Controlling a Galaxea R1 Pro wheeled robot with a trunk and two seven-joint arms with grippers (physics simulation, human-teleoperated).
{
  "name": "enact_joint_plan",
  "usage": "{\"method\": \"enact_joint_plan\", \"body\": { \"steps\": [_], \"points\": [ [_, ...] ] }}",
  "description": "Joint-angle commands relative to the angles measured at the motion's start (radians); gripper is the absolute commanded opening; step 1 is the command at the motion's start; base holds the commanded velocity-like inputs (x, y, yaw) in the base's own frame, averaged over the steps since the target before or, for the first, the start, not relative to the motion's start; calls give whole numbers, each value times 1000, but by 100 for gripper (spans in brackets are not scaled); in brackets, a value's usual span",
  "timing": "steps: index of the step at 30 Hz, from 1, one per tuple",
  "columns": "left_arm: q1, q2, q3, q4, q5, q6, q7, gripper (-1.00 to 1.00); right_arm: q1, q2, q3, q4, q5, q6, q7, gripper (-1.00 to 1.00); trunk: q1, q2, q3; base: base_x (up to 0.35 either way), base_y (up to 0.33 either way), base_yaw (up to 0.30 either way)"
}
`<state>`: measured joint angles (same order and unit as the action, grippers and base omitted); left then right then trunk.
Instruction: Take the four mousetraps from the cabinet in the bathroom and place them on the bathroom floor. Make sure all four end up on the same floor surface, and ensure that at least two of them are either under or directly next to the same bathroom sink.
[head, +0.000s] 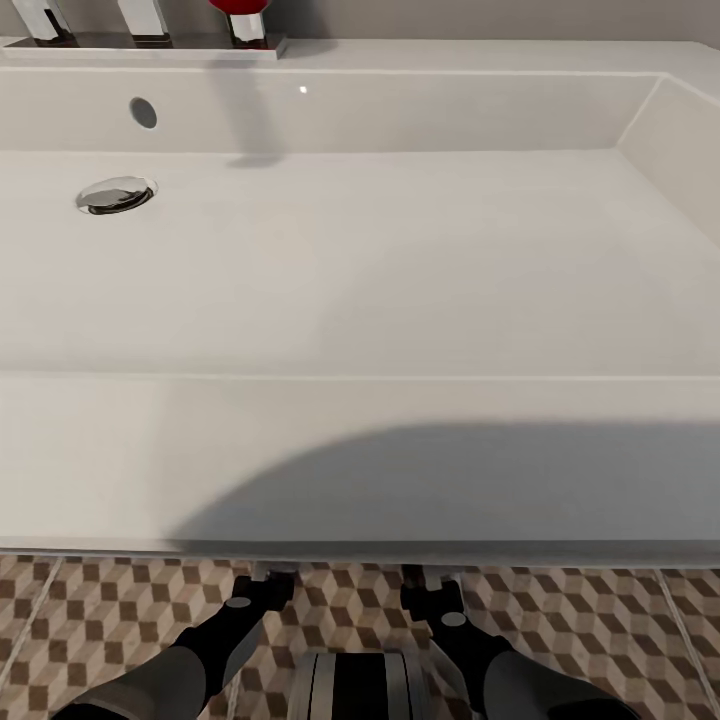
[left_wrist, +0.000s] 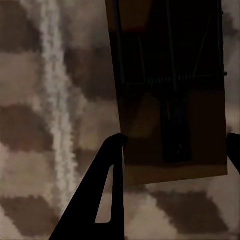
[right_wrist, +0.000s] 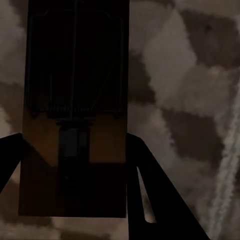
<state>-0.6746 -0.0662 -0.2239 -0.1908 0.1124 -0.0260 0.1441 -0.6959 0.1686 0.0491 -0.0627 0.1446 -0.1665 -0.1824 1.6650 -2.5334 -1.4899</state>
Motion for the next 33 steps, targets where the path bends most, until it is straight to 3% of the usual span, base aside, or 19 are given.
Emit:
{"method": "enact_joint_plan", "body": {
  "steps": [1, 17, 25, 33],
  "points": [
    [0, 0, -9, 1, 9, -2, 8, -100, -1, 0, 4, 1, 4, -2, -4, -100, 0, 0, -1, 0, 0, 0],
    [0, 0, -9, 1, 9, -2, 8, -100, -1, -1, 1, 1, 4, -4, 0, -100, 0, 0, -1, 0, 0, 0],
    [0, 0, -9, 1, 8, -2, 8, -100, -1, 0, 3, -1, -38, -3, 1, -100, 0, 0, -1, 0, 0, 0],
    [0, 1, -9, 0, 7, -5, 8, -100, -1, -5, 3, -1, -45, -2, 1, -100, 0, 0, -1, 0, 0, 0]
  ]
}}
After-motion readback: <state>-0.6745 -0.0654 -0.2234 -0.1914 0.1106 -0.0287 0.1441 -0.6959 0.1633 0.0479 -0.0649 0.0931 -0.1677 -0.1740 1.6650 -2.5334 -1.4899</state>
